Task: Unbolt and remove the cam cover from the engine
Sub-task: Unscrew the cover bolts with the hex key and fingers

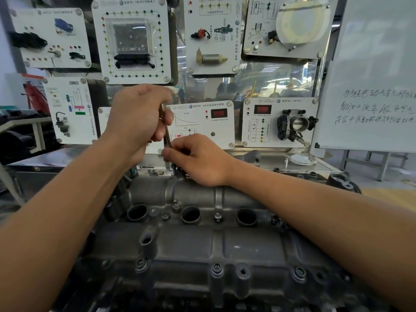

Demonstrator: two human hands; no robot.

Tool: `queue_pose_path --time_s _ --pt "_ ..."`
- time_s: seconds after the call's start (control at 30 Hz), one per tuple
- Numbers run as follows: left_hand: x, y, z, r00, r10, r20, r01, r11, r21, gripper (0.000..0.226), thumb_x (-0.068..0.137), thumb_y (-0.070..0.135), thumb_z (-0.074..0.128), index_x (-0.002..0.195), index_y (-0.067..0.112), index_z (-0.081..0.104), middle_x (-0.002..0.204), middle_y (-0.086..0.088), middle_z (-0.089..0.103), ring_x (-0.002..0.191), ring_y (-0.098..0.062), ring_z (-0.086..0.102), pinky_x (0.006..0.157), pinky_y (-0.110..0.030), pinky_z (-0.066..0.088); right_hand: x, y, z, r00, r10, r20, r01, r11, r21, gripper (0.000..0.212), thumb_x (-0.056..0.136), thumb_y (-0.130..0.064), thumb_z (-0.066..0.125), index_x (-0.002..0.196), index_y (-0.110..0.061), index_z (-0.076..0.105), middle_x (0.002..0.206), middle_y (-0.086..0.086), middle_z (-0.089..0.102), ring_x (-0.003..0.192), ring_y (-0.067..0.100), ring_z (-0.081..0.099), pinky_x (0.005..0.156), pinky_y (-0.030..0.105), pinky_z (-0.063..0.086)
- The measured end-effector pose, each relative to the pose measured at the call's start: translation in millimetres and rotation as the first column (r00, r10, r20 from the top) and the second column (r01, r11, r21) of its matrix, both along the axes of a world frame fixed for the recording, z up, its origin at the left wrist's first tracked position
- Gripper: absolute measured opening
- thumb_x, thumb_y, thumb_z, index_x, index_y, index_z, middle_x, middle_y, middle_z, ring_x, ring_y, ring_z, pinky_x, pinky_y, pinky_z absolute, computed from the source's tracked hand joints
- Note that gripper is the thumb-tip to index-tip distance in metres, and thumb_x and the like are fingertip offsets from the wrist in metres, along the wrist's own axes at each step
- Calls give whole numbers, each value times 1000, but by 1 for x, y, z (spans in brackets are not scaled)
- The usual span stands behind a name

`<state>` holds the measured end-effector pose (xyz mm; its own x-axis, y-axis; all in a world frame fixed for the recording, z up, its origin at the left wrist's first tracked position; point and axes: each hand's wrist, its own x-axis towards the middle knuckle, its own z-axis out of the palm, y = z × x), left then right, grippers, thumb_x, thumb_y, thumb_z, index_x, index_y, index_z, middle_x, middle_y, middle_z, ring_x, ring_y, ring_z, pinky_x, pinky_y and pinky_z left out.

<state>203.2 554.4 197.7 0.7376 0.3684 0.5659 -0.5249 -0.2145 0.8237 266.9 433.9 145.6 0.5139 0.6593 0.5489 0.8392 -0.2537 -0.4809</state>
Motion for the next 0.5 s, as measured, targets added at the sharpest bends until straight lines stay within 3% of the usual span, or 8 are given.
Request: queue_pose_path --time_s 0.13,0.3,0.4,0.5 --pt "-3 4 2 984 -166 -65 156 978 -139 26 95 16 40 94 11 66 55 -2 60 37 -14 43 40 -19 35 1 0 0 1000 -12 2 12 1000 -2 39 101 -24 55 75 4 61 60 6 52 56 12 44 61 31 39" --pt "-9 14 0 869 -484 -101 461 868 -186 34 93 17 33 92 11 67 75 -4 64 61 -19 65 50 -22 47 3 0 0 999 -32 6 32 999 15 42 101 -22 56 60 -24 50 53 -9 48 49 2 43 58 24 37" --pt "-10 15 0 872 -475 -119 461 878 -125 31 94 16 37 90 14 67 81 -2 64 70 -20 68 55 -23 48 2 0 0 1000 -30 -7 30 999 13 40 101 -22 55 62 -18 52 55 -7 48 51 4 42 59 27 37" --pt "-9 16 0 884 -454 -113 445 890 -94 19 95 13 49 91 18 67 80 4 66 67 -15 68 53 -20 47 1 0 1 999 -31 -23 32 999 16 43 101 -22 55 59 -25 49 52 -11 45 48 1 41 58 23 34"
